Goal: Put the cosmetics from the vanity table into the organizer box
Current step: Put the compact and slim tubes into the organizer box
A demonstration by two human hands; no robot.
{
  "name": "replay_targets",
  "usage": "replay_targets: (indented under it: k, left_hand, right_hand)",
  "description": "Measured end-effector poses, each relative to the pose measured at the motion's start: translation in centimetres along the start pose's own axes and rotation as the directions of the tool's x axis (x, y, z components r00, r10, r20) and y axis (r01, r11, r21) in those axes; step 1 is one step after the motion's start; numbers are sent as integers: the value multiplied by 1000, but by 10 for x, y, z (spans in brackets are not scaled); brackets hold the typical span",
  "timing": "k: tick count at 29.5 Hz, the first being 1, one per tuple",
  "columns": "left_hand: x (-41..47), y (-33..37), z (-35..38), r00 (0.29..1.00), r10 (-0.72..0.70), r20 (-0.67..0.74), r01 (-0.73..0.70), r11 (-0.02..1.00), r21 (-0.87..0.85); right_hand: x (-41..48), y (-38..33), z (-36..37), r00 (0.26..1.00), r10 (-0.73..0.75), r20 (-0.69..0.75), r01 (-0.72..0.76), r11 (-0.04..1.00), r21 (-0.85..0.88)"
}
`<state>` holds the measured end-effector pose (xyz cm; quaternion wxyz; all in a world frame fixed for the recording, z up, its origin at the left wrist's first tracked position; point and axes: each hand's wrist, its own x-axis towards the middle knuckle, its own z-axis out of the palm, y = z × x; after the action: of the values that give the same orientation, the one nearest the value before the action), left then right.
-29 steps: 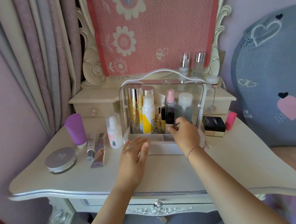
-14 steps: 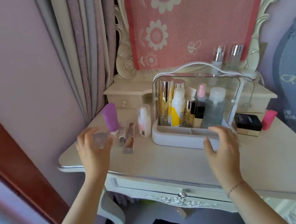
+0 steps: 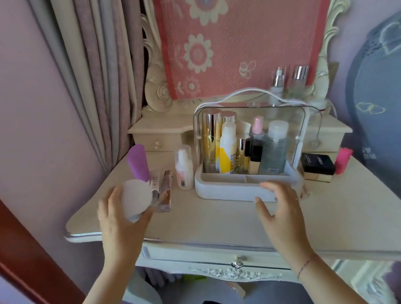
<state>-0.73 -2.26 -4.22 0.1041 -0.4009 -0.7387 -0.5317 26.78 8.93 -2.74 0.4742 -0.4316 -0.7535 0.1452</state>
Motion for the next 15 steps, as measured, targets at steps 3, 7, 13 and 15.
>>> replay_targets:
  k: [3,7,13,15]
  left_hand:
    - [-29,54,27,954,238,180,-213,966,-149]
    - [-49,121,77,847,446,290,-344,875,-341]
    - [-54,179,143,827,321,462,-124,905,-406]
    - [-53,190,160,803,254,540,-13,912,-411]
  right_hand:
    - [2,-15,-7,908,187,374,-302,912,277]
    - [19,-9,-22,817,255,517,-503,753,424]
    - [63,33,-59,898,372,233,-439,787,434]
    - [78,46,-61,937,322,133,-347,901,261]
